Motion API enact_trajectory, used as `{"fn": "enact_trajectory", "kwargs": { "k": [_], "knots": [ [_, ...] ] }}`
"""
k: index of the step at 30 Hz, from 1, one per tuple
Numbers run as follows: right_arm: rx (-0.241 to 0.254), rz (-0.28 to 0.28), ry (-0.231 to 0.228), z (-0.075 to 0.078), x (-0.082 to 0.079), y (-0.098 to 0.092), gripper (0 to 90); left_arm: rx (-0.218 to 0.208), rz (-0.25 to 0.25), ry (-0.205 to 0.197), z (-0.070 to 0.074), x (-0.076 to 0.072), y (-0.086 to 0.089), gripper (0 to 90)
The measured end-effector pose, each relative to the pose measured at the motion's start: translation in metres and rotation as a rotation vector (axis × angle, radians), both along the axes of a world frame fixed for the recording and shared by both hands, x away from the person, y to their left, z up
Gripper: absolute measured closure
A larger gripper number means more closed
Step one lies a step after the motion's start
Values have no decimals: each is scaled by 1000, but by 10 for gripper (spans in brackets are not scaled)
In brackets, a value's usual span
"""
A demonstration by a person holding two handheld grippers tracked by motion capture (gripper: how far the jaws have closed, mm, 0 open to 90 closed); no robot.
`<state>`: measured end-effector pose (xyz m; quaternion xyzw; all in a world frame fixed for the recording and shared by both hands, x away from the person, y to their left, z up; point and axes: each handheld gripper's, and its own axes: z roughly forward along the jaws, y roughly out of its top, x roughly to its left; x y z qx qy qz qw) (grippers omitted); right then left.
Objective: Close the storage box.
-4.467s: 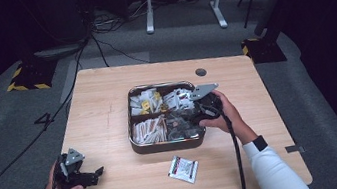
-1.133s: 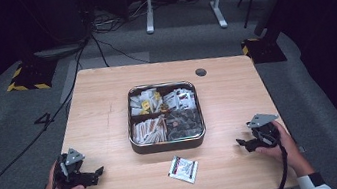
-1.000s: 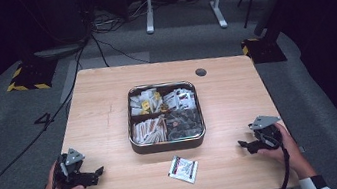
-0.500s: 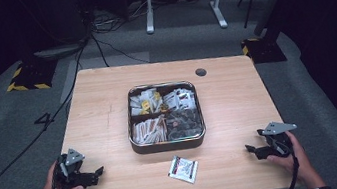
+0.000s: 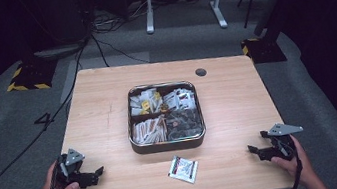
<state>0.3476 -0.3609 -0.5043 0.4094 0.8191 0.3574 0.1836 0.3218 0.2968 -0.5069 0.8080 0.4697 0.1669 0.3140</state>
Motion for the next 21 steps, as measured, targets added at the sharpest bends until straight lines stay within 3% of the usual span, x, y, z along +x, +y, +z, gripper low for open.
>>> {"fn": "enact_trajectory", "kwargs": {
  "k": [21],
  "knots": [
    [0, -30, 2, 0, 3, 3, 152, -1, -14, 3, 0, 1, 1, 1]
  ]
}}
